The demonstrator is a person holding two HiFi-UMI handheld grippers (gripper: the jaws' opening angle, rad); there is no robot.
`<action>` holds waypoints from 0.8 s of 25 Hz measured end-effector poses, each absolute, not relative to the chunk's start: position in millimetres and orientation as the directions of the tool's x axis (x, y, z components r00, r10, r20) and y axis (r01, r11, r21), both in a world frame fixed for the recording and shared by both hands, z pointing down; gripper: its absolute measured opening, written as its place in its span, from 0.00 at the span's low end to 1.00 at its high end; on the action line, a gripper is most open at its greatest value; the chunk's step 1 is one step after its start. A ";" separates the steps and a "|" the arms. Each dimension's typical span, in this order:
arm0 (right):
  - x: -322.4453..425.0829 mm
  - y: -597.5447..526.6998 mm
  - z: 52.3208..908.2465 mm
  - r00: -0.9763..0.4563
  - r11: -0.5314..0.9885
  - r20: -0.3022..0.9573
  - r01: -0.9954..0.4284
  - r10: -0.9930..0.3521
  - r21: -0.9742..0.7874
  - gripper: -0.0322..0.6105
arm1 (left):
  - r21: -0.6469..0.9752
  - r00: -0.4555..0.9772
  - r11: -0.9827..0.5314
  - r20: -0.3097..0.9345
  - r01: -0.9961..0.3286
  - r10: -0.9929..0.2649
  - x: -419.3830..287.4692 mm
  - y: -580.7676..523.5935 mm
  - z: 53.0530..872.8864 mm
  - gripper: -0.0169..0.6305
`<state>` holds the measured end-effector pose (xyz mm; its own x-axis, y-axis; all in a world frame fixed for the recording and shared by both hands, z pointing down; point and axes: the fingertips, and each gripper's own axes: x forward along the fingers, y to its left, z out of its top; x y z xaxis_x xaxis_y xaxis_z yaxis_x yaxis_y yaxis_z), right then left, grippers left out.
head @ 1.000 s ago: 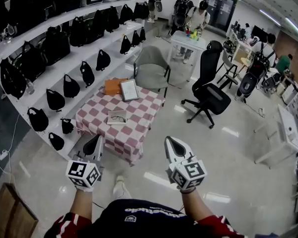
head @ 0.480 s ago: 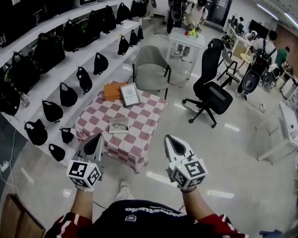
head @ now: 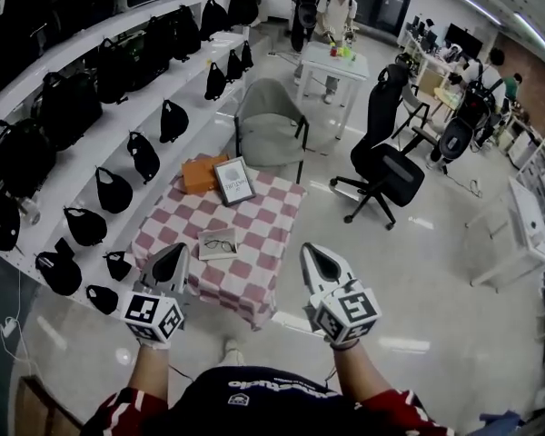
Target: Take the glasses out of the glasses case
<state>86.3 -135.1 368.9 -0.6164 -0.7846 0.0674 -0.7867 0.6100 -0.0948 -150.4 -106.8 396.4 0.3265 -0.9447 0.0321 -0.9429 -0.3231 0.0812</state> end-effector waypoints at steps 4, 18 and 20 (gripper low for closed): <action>72.6 -156.1 375.1 -0.616 0.610 0.059 -0.786 -0.785 -0.098 0.04 | 0.072 0.350 -0.347 0.042 -0.935 -0.936 -159.6 -133.5 397.1 0.04; 19.7 -192.8 360.9 -0.589 0.586 0.069 -0.808 -0.805 -0.056 0.04 | 0.096 0.417 -0.416 0.000 -0.904 -0.909 -197.2 -184.0 393.4 0.04; 17.6 -195.8 363.9 -0.585 0.582 0.075 -0.811 -0.807 -0.059 0.04 | 0.101 0.424 -0.422 0.000 -0.901 -0.905 -199.1 -188.0 396.3 0.04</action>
<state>17.6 -195.8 363.9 -0.5855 -0.8072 0.0750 -0.8107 0.5825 -0.0591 -199.1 -188.0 396.3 0.4244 -0.9055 -0.0004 -0.9008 -0.4222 0.1015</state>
